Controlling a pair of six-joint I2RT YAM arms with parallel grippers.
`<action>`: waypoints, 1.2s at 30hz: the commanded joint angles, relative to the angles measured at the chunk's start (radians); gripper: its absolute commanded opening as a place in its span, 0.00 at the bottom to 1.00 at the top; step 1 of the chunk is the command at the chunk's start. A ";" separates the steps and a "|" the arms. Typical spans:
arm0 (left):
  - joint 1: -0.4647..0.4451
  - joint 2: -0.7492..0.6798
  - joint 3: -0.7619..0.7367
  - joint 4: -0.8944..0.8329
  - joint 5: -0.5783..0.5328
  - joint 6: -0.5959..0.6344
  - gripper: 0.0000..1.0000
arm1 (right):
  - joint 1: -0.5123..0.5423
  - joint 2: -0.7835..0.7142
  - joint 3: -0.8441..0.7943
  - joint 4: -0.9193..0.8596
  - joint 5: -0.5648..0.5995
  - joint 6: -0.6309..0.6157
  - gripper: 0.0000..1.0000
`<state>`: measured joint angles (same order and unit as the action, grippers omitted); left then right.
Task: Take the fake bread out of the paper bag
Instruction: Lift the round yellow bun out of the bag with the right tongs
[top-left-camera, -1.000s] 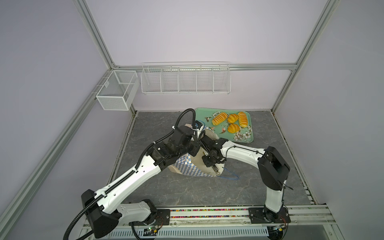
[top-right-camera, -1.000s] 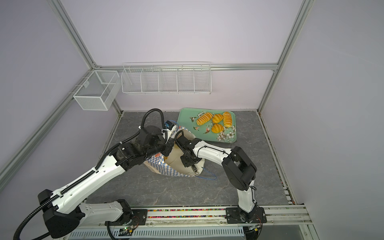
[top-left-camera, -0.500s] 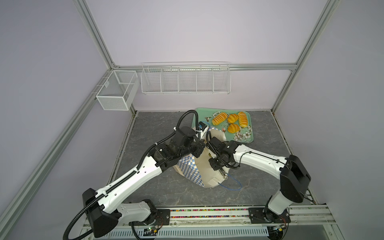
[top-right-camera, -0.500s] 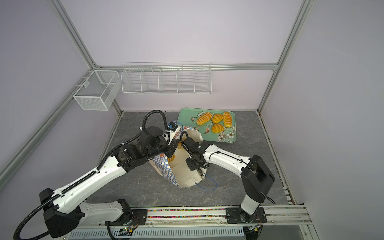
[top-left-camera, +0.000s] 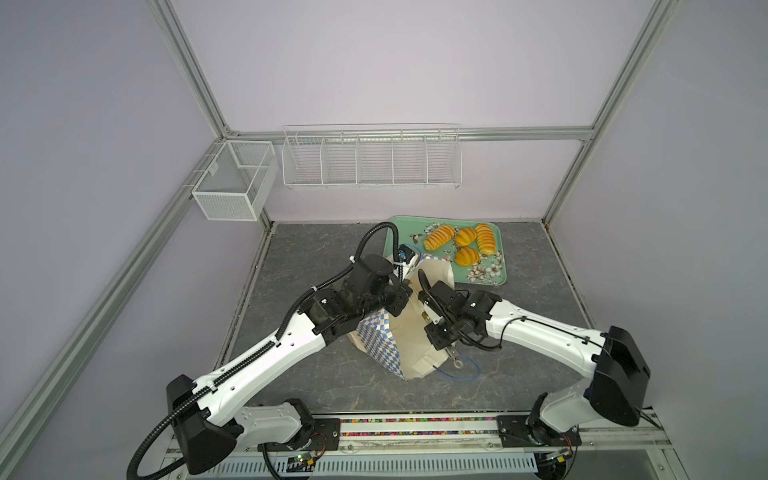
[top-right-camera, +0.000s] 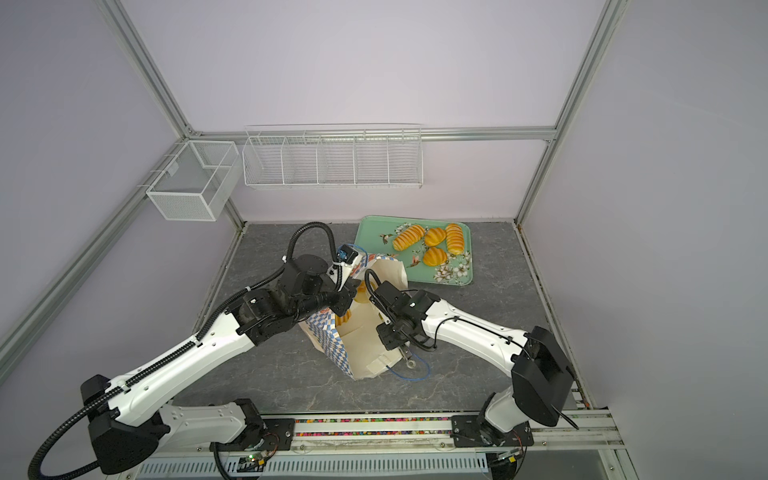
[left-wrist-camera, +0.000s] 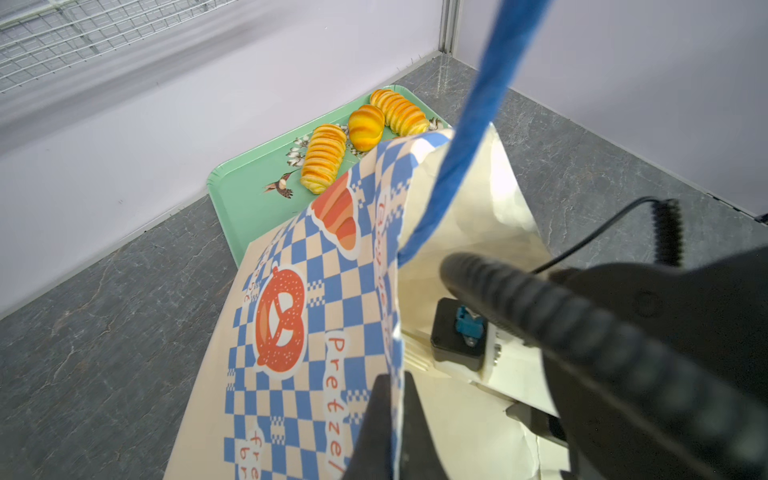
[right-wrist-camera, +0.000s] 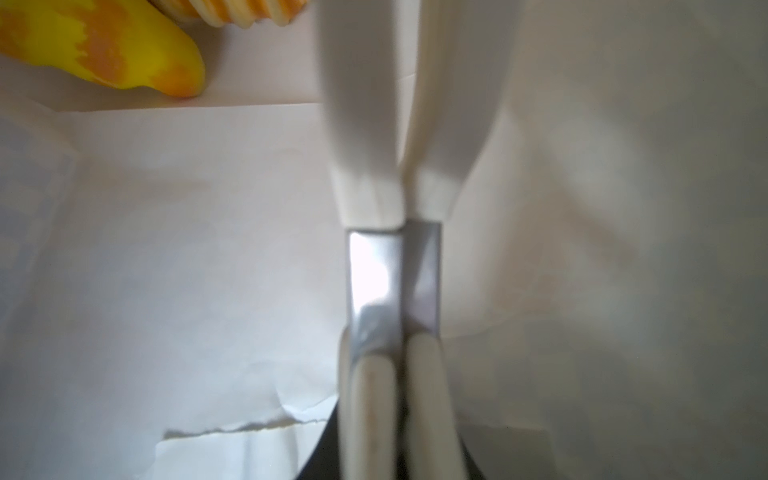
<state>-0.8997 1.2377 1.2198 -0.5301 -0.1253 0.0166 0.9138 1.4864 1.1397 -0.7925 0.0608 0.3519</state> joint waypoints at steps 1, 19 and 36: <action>-0.002 0.021 0.031 -0.035 -0.067 -0.010 0.00 | 0.014 -0.076 -0.008 0.010 0.007 0.011 0.07; 0.021 0.059 0.130 -0.113 -0.247 -0.087 0.00 | 0.051 -0.257 0.002 -0.060 0.072 0.001 0.07; 0.048 0.045 0.129 -0.134 -0.278 -0.172 0.00 | 0.053 -0.504 -0.029 0.058 0.184 -0.019 0.07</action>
<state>-0.8574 1.3014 1.3334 -0.6445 -0.3962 -0.1287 0.9638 1.0130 1.1210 -0.8299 0.1974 0.3439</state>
